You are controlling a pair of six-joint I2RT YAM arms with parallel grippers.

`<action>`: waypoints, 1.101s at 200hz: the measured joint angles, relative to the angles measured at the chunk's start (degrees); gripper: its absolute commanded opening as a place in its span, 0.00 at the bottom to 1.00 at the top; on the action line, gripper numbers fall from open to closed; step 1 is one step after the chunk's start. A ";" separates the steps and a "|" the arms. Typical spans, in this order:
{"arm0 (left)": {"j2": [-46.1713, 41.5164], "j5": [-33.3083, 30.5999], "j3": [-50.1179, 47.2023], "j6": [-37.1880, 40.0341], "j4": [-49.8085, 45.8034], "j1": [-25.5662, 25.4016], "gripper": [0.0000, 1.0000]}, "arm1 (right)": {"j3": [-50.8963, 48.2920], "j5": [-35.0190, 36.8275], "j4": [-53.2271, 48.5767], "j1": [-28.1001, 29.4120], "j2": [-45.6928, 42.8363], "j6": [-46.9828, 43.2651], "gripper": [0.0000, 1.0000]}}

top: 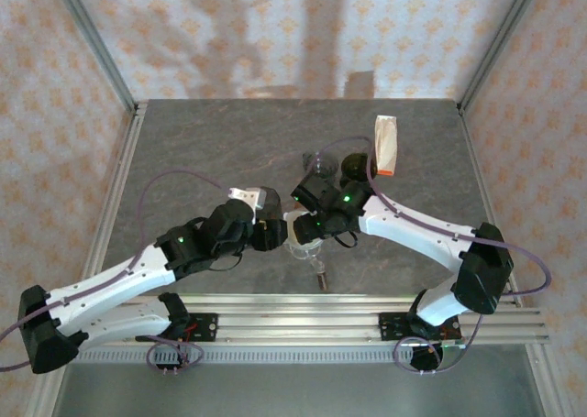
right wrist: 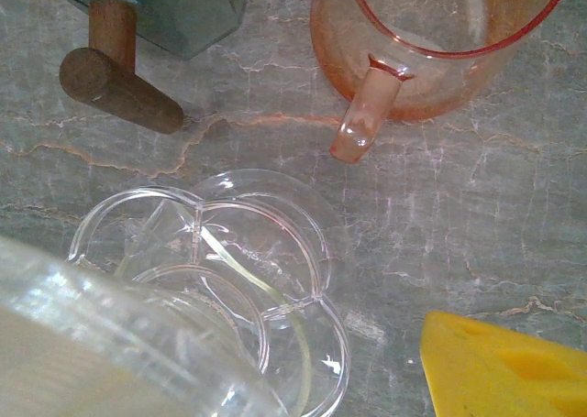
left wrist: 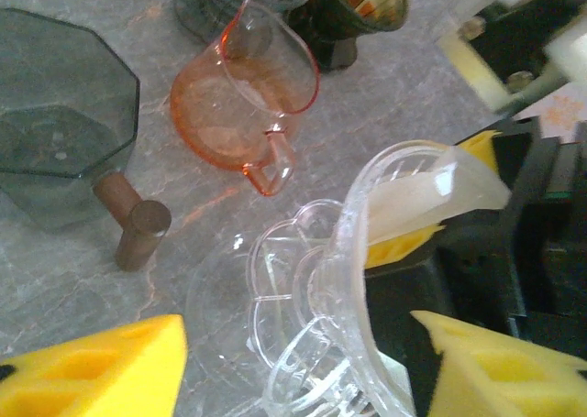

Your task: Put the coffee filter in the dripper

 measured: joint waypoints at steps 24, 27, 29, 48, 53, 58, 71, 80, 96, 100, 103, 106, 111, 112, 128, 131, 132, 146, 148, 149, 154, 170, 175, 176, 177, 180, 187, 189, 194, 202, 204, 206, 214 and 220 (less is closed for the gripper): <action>-1.07 -0.07 0.00 -0.07 0.94 0.00 0.73 | -0.07 0.00 0.09 0.00 -0.02 0.02 0.71; -1.09 -0.09 0.00 -0.04 1.03 0.00 0.74 | -0.09 0.00 0.11 0.00 -0.02 0.02 0.71; -1.09 -0.09 0.00 -0.09 1.07 0.00 0.74 | -0.11 0.00 0.13 0.00 -0.02 0.02 0.71; -0.76 -0.09 0.00 0.02 1.55 0.00 0.74 | -0.11 0.00 0.20 0.00 -0.02 0.02 0.71; -0.57 -0.07 0.00 0.02 1.66 0.00 0.74 | -0.11 0.00 0.20 0.00 -0.04 0.02 0.71; -0.31 -0.09 0.00 0.04 1.73 0.00 0.74 | -0.11 0.02 0.22 0.00 -0.04 0.02 0.71; 0.70 -0.09 0.00 0.02 1.84 0.00 0.72 | -0.15 0.11 0.24 0.00 -0.09 0.02 0.71; 1.42 -0.09 -0.02 -0.09 1.84 0.00 0.68 | -0.17 0.17 0.31 0.00 -0.11 0.02 0.71; 2.27 -0.11 -0.07 0.09 1.86 0.00 0.62 | -0.22 0.20 0.35 0.00 -0.13 0.02 0.71; 2.38 -0.15 -0.09 -0.17 1.84 0.00 0.60 | -0.22 0.20 0.37 0.00 -0.15 0.02 0.71; 2.38 -0.13 -0.11 0.09 1.84 0.00 0.59 | -0.22 0.20 0.37 0.00 -0.15 0.02 0.71; 2.45 -0.15 -0.15 -0.09 1.86 0.00 0.58 | -0.24 0.20 0.37 0.00 -0.17 0.02 0.71; 2.47 -0.15 -0.17 0.04 1.84 0.00 0.57 | -0.24 0.20 0.37 0.00 -0.17 0.02 0.71; 2.47 -0.17 -0.17 -0.04 1.86 0.00 0.56 | -0.24 0.22 0.39 0.00 -0.17 0.02 0.71; 2.47 -0.11 -0.20 -0.13 1.86 0.00 0.53 | -0.24 0.22 0.39 0.00 -0.17 0.02 0.71; 2.47 -0.13 -0.20 -0.07 1.86 0.00 0.52 | -0.26 0.22 0.39 0.00 -0.17 0.02 0.71; 2.49 -0.13 -0.20 -0.09 1.86 0.00 0.52 | -0.26 0.22 0.39 0.00 -0.17 0.02 0.71; 2.47 -0.09 -0.24 -0.15 1.86 0.00 0.46 | -0.26 0.31 0.39 0.00 -0.22 0.02 0.71; 2.47 -0.04 -0.24 -0.15 1.86 0.00 0.45 | -0.26 0.35 0.39 0.00 -0.22 0.02 0.71; 2.47 -0.07 -0.24 -0.09 1.86 0.00 0.45 | -0.26 0.37 0.39 0.00 -0.22 0.02 0.71; 2.47 -0.07 -0.28 -0.26 1.88 0.00 0.43 | -0.26 0.42 0.39 0.00 -0.22 0.02 0.71; 2.49 0.15 -0.35 -0.39 2.05 0.00 0.41 | -0.26 0.61 0.42 0.07 -0.22 0.02 0.71; 2.49 0.20 -0.39 -0.52 2.27 0.00 0.40 | -0.26 0.66 0.42 0.07 -0.22 0.02 0.71; 2.49 0.24 -0.39 -0.50 2.29 0.00 0.40 | -0.26 0.66 0.42 0.07 -0.22 0.02 0.71; 2.49 0.26 -0.42 -0.48 2.32 0.00 0.40 | -0.26 0.68 0.42 0.07 -0.22 0.02 0.71; 2.49 0.33 -0.50 -0.57 2.45 0.00 0.40 | -0.26 0.68 0.42 0.07 -0.22 0.04 0.71; 2.49 0.42 -0.72 -0.61 2.93 0.00 0.39 | -0.26 0.74 0.42 0.07 -0.22 0.04 0.71; 2.49 0.50 -0.76 -0.61 2.97 0.00 0.39 | -0.26 0.76 0.42 0.07 -0.22 0.07 0.71; 2.49 0.59 -0.81 -0.66 3.17 0.00 0.38 | -0.26 0.83 0.42 0.11 -0.22 0.07 0.71; 2.54 0.87 -0.92 -0.83 3.43 0.00 0.37 | -0.26 0.92 0.42 0.13 -0.24 0.09 0.71; 2.54 0.94 -0.96 -0.79 3.52 0.00 0.37 | -0.26 0.94 0.42 0.13 -0.24 0.11 0.71; 2.54 0.98 -1.01 -0.85 3.61 0.00 0.37 | -0.26 0.96 0.42 0.13 -0.24 0.15 0.71; 2.56 1.11 -1.07 -1.11 3.80 0.00 0.37 | -0.26 1.01 0.42 0.13 -0.24 0.17 0.71; 2.60 1.22 -1.09 -1.25 4.02 0.00 0.37 | -0.26 1.03 0.42 0.15 -0.26 0.17 0.71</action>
